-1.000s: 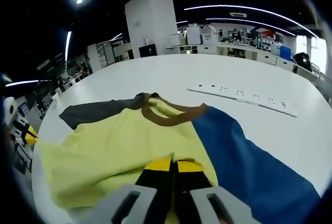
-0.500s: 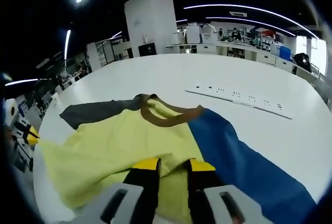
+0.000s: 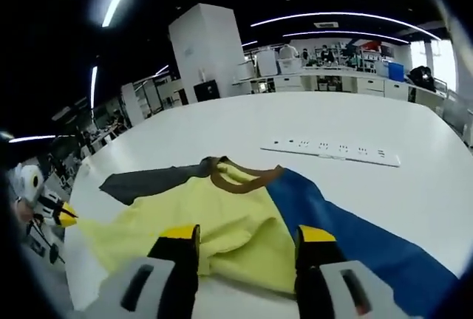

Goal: Fold the garment on the visible template until the final outline fits inside the template.

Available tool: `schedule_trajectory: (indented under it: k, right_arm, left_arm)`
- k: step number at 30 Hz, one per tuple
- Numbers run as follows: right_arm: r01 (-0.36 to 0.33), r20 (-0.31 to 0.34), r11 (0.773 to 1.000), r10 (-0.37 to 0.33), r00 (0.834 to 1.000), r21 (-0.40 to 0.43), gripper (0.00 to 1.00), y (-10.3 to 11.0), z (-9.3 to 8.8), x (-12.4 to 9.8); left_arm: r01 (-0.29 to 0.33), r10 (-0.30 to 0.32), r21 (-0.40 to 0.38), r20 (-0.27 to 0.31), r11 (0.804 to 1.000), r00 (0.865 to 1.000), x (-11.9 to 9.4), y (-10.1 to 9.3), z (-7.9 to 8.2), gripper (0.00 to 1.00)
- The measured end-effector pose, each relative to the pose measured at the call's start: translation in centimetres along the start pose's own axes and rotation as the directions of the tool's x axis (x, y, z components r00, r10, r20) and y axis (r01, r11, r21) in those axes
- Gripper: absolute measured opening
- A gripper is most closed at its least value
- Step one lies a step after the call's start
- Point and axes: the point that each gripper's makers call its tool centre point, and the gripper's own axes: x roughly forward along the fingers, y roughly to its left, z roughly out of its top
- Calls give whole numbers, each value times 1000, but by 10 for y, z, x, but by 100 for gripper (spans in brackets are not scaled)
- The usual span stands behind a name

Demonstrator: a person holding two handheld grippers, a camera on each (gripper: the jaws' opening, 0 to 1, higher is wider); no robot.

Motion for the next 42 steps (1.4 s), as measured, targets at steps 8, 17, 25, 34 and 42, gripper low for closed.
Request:
schedule_trajectory:
  k: [8, 17, 25, 34, 42]
  right_arm:
    - [-28, -8, 999, 28, 1000, -26, 59, 12, -8, -14]
    - [-72, -52, 996, 69, 996, -49, 65, 23, -24, -22]
    - [-133, -73, 990, 129, 989, -52, 54, 38, -34, -24]
    - [-148, -105, 987, 142, 984, -59, 28, 45, -48, -15]
    - [-127, -126, 989, 117, 985, -79, 16, 40, -58, 1]
  left_arm:
    - [0, 0, 1, 3, 1000, 1000, -1, -1, 1, 0]
    - [2, -2, -1, 3, 1000, 1000, -1, 0, 0, 0]
    - [3, -3, -3, 1, 1000, 1000, -1, -1, 0, 0]
    - [3, -3, -8, 1, 1000, 1000, -2, -2, -1, 0]
    - [-2, 2, -25, 5, 1000, 1000, -2, -1, -2, 0]
